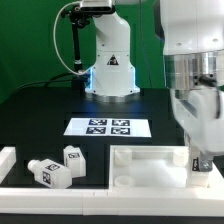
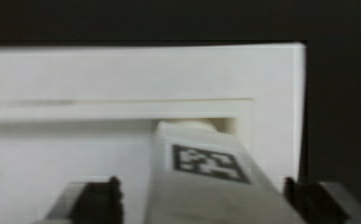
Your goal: Assemble one leg
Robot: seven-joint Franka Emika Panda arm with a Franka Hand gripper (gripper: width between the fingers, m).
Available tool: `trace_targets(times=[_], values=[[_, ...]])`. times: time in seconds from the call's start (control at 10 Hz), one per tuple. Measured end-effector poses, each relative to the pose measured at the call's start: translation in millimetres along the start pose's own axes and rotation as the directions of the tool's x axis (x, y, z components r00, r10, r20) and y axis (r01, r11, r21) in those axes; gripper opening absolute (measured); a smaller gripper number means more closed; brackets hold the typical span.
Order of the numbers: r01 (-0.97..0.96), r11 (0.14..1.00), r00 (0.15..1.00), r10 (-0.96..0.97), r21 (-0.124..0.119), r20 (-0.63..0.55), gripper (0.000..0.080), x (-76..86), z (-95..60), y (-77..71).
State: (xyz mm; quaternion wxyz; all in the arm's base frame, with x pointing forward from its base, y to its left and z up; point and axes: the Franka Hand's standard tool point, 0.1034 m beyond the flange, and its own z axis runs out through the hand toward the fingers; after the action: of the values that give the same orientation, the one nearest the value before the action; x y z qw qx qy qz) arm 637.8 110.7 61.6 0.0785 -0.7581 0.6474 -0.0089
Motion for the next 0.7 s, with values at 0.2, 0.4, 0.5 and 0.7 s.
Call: trace_targets(times=[0.2,0.4,0.5,0.7], values=[[0.37,0.929,0.929,-0.37,0.016,-0.008,0.0611,-0.4,-2.2,2.4],[0.524,0.851,0.851,-0.524,0.016,-0.01,0.0647,-2.1,-2.6,2.2],[0.569,0.822,0.822,-0.569,0.014,-0.011,0.0647,-1.7,-2.5,2.2],[0.713,0.701,0.701,-0.713,-0.004,-0.019,0.0649,-0.2,-2.7,2.0]])
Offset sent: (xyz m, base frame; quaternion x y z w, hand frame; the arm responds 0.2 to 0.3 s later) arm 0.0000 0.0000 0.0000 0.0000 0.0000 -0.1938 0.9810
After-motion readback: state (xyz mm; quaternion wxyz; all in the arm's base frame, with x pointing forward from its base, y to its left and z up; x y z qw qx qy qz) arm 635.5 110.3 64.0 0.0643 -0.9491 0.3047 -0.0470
